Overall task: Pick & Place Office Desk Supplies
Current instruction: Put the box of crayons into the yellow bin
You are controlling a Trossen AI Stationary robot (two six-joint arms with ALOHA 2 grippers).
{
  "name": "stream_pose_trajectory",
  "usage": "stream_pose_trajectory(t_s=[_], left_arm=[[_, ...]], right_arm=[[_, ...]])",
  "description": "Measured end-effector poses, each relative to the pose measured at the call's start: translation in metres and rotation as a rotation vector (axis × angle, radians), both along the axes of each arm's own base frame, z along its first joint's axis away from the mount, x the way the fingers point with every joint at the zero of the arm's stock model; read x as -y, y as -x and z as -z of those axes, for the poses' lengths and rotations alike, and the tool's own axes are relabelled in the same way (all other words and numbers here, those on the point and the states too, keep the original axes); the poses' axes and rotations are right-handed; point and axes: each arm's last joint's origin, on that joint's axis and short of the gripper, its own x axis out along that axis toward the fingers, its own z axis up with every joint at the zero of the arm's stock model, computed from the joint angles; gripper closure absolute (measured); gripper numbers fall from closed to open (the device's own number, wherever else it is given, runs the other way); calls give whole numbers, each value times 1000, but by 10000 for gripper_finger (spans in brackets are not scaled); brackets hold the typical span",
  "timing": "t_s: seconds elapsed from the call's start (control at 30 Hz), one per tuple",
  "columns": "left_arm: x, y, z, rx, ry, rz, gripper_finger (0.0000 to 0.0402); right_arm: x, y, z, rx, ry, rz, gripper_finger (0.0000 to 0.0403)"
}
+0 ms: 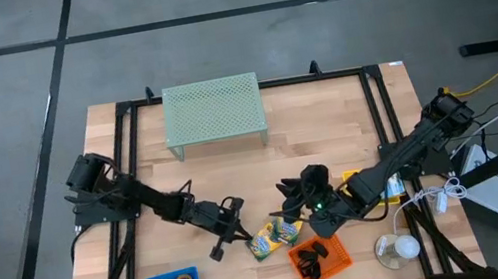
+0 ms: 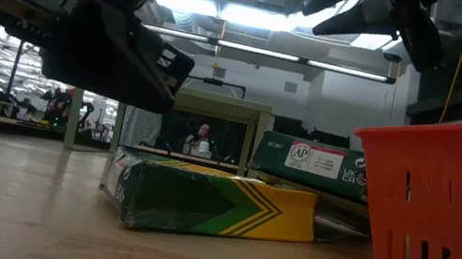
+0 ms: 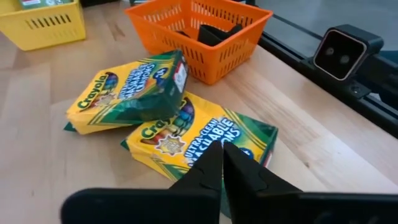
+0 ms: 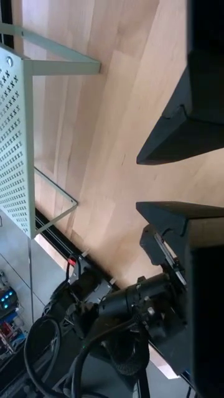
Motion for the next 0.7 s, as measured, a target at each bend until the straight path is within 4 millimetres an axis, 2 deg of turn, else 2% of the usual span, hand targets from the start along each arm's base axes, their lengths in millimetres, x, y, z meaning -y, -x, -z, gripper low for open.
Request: stream_pose_trajectory(t_s=[0.2,0.33,0.47,0.7], left_arm=[[-2,0,1,-2,-12,0,399],[1,-1,11,-29,-12,43,400],[3,-8,19,-39,-25,48,400],[5,-22,18,-55,-58,53,400]], right_arm=[[3,-2,0,0,0,11,295],[5,-3,0,0,0,16,295],[6,-4,0,-3,-11,9,295],[5,-4,0,-5,-12,3,295]])
